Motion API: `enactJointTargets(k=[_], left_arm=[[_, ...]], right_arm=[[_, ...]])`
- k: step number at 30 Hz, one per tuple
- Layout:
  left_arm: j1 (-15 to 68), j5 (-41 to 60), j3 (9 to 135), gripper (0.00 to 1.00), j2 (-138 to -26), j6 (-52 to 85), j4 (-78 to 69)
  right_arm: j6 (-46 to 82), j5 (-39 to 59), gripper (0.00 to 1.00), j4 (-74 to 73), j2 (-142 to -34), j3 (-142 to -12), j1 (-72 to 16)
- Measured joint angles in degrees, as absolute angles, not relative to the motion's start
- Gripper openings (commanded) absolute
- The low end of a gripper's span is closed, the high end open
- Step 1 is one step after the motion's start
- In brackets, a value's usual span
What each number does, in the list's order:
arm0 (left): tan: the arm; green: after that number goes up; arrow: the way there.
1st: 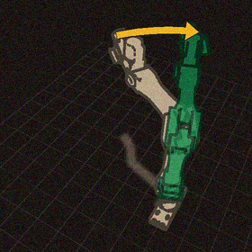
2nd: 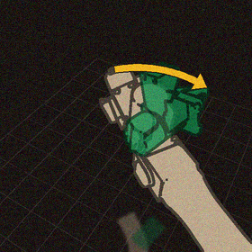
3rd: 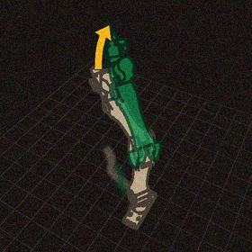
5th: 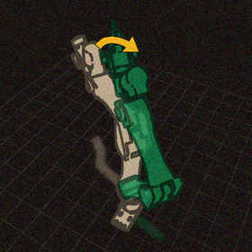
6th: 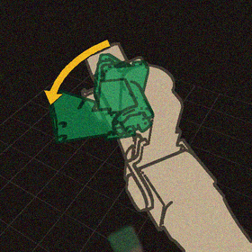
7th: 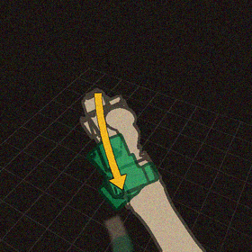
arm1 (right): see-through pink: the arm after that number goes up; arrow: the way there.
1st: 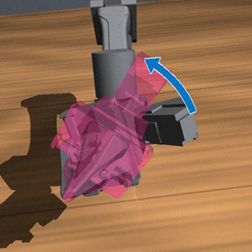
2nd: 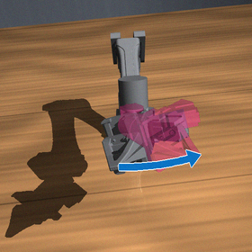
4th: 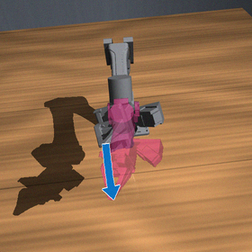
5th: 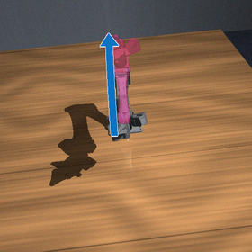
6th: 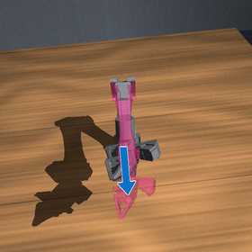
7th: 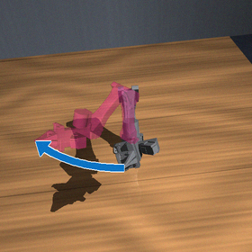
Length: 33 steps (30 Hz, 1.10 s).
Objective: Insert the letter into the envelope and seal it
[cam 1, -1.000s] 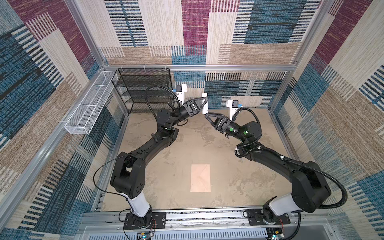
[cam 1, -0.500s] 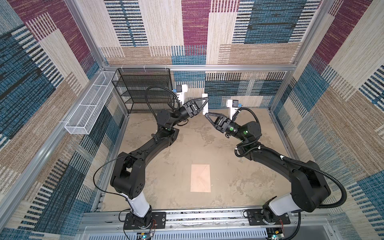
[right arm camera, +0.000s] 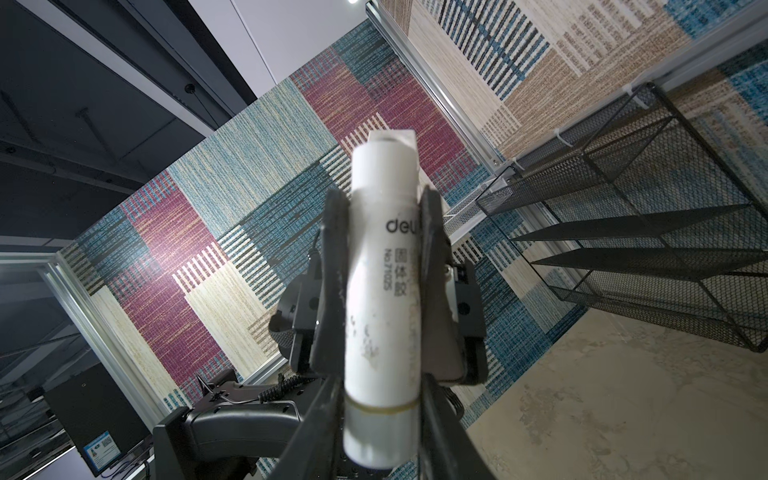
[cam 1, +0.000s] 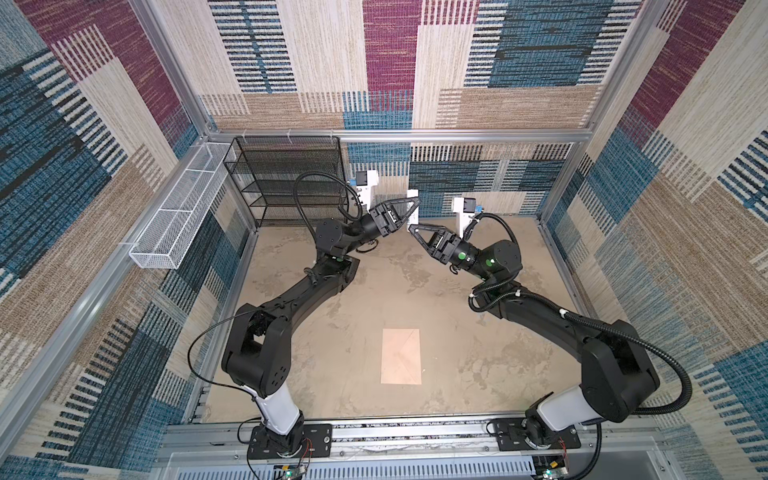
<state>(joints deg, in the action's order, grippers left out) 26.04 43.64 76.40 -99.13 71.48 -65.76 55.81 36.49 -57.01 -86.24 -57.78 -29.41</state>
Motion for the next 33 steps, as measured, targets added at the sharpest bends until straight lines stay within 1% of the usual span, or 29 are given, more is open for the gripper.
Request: enactJointTargets(k=[1,3,12,23,29,33], left_arm=[[26.04,43.64,76.44,0.0,-99.22,71.33,-65.65],[26.02,43.64,76.69,0.0,-99.37,71.29,-65.1],[25.87,43.72,78.32,0.0,-100.18,70.89,-63.57],[25.87,43.81,78.48,0.0,-100.25,70.61,-63.33],[25.87,43.18,77.43,0.0,-98.02,67.51,-60.45],[25.85,42.35,76.97,0.0,-96.75,64.77,-57.54]], right_arm=[[55.77,36.51,0.43,-57.01,-86.24,-57.78,-29.41],[55.27,36.49,0.43,-57.04,-86.19,-57.67,-29.41],[55.22,36.42,0.38,-57.01,-85.95,-56.47,-29.32],[55.27,36.45,0.29,-55.33,-86.13,-57.3,-29.12],[55.09,37.3,0.21,-52.77,-86.17,-59.0,-29.1],[53.21,37.78,0.18,-48.84,-85.56,-60.14,-29.06]])
